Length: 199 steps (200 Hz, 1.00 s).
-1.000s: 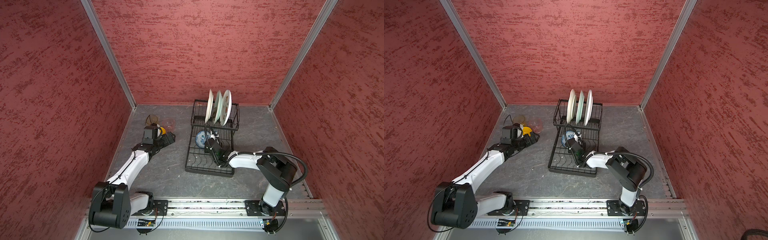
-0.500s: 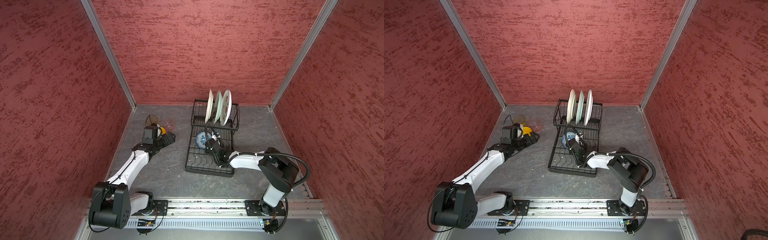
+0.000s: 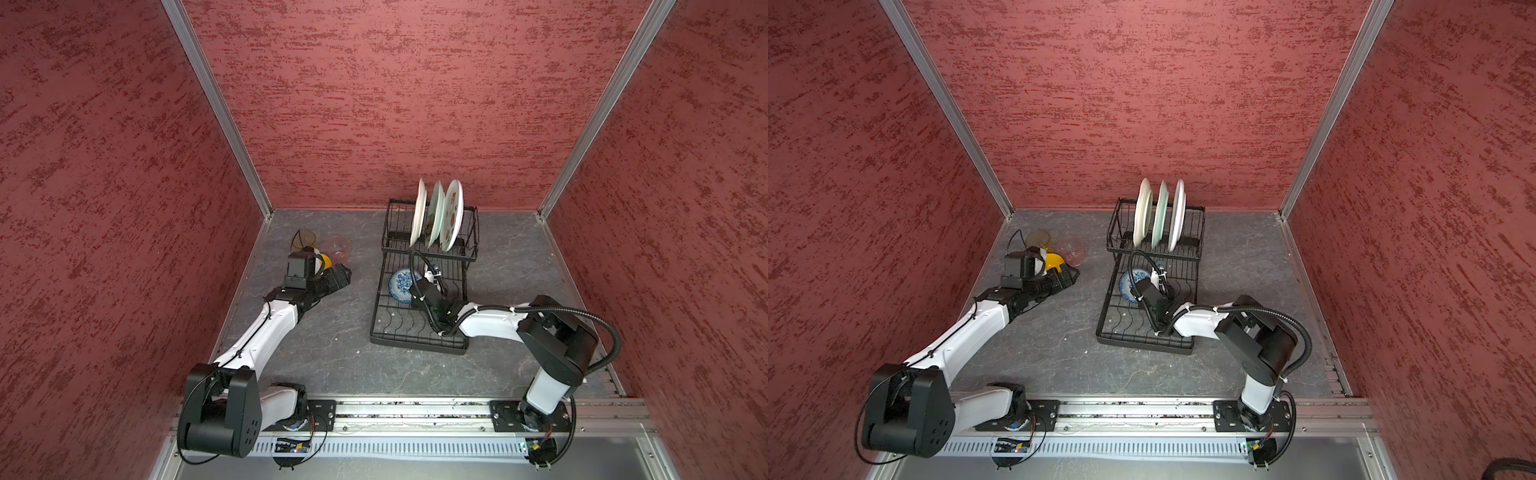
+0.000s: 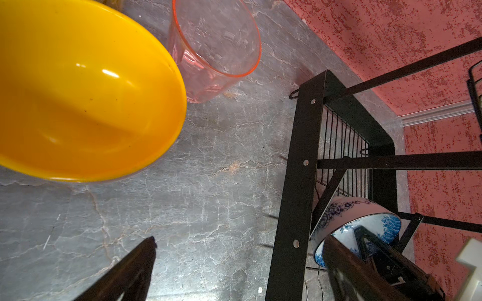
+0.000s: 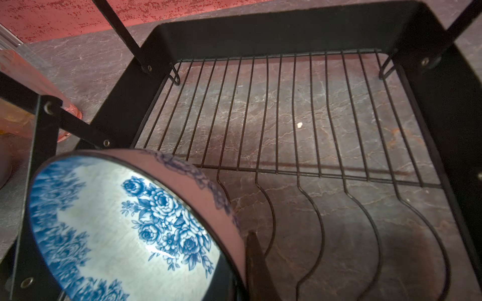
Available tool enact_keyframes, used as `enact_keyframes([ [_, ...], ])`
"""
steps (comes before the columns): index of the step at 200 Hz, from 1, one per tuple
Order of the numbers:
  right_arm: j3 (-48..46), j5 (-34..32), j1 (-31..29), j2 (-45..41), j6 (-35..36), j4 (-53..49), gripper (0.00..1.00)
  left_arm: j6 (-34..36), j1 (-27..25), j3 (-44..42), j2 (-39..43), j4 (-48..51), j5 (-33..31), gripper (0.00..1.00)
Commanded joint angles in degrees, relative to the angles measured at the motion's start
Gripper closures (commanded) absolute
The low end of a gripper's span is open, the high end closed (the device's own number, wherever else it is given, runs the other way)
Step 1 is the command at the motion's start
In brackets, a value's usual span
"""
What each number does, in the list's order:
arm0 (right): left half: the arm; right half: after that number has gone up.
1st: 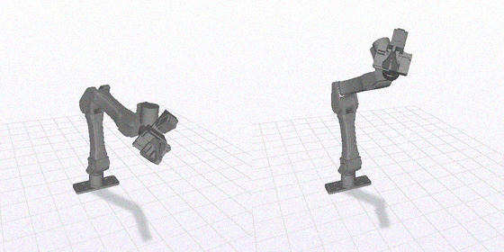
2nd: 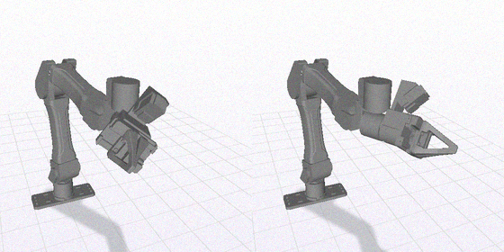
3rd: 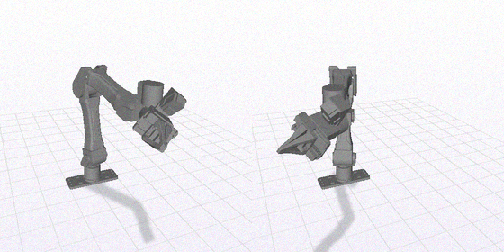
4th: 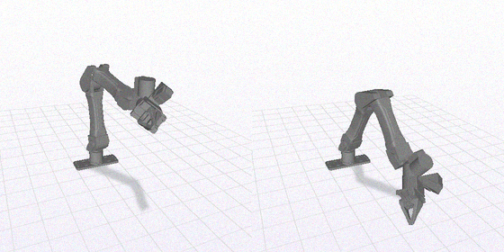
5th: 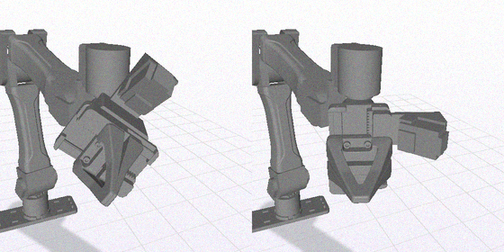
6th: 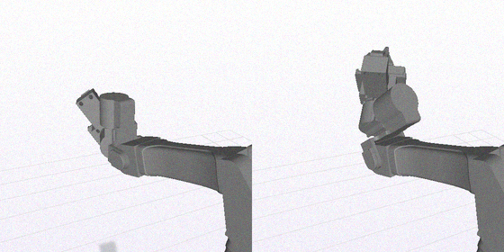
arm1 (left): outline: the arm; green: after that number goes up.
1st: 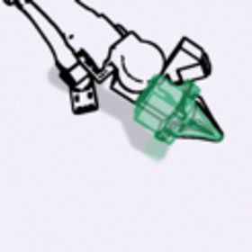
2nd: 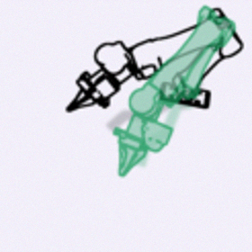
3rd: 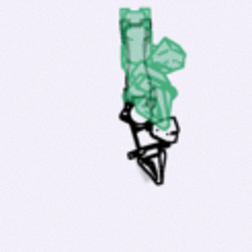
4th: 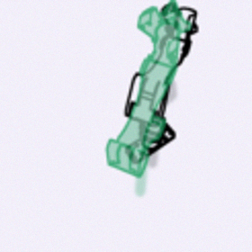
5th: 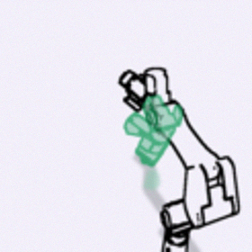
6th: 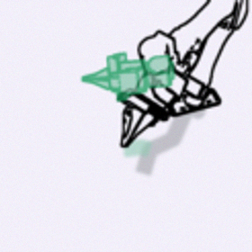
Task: Unload the mixed dishes from the dish rack
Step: 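Close the right gripper on the floral bowl's rim and tilt it upright, then lift the floral bowl out of the rack while the left gripper reaches toward it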
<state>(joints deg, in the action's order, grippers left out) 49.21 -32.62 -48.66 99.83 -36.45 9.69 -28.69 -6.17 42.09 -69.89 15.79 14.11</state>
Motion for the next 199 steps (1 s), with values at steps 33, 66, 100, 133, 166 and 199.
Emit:
enact_keyframes([
  [33,0.20,-1.32,-0.20,-4.06,-5.99,-4.53,1.00,1.15,-0.61,-0.49,0.74,-1.65,2.63,0.00],
  [66,-2.39,-0.98,-0.20,-7.80,-7.62,-3.30,1.00,1.00,-2.53,-2.27,4.42,-3.84,3.36,0.00],
  [100,-3.68,2.47,-0.20,-10.51,-9.28,-2.99,1.00,1.06,-5.25,-2.04,8.56,-2.15,2.79,0.00],
  [133,-6.22,7.79,-0.27,-12.68,-10.28,-0.11,1.00,0.95,-8.29,-3.04,14.29,0.71,2.49,0.00],
  [166,-10.19,14.61,-0.64,-15.39,-8.05,5.39,1.00,-0.75,-13.69,-5.97,18.31,-1.30,2.29,0.02],
  [199,-11.77,18.04,-2.11,-18.38,-7.01,6.50,1.00,-1.97,-17.68,-6.36,17.47,-1.02,0.72,0.11],
])
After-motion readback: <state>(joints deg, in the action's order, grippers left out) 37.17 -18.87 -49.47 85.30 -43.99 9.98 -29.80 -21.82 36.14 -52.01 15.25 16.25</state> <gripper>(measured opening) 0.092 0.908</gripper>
